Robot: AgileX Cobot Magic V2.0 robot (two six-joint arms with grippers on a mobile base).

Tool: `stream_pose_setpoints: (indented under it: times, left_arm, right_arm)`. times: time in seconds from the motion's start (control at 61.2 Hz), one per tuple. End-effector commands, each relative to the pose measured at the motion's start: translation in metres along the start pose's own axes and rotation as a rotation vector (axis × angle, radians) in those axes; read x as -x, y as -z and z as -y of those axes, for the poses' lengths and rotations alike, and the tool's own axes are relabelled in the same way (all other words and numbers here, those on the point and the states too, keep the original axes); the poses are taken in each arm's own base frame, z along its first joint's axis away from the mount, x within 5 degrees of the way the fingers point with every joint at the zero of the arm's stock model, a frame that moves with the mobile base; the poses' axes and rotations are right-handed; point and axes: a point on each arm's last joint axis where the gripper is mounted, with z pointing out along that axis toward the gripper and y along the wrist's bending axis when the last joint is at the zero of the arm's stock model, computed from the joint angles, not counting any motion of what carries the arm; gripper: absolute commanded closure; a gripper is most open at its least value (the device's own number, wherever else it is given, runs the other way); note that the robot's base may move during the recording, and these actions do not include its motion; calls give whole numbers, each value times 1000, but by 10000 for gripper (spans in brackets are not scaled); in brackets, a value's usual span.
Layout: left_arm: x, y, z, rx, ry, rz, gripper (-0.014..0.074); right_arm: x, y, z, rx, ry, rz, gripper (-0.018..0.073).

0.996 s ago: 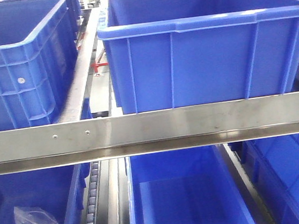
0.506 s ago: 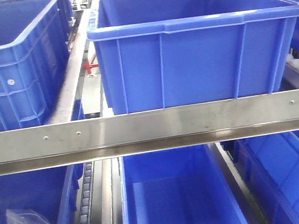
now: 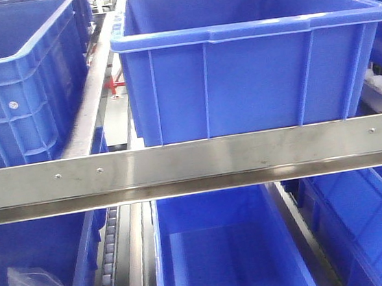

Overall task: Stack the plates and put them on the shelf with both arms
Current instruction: 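Withdraw the empty right gripper from the blue bin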

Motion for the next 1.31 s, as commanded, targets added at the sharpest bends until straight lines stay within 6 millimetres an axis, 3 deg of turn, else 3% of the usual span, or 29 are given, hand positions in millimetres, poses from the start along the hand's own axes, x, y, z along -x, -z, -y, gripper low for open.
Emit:
stream_pose_setpoints:
  times: [0.0,0.506,0.735,1.045,1.29]
  left_arm:
    - [16,3,3,-8,10,103,510]
    - [16,3,3,-8,10,103,510]
    - [16,3,3,-8,10,103,510]
    - [16,3,3,-8,10,103,510]
    - [16,3,3,-8,10,103,510]
  right_arm:
    - [15,5,-3,24,7,120,503]
    - [1,2,0,1,9,5,503]
    - [-4,41,10,-32,22,7,503]
    - [-64,108,39,-87,69,125,503]
    - [-89,127,47,-72,78,199,503]
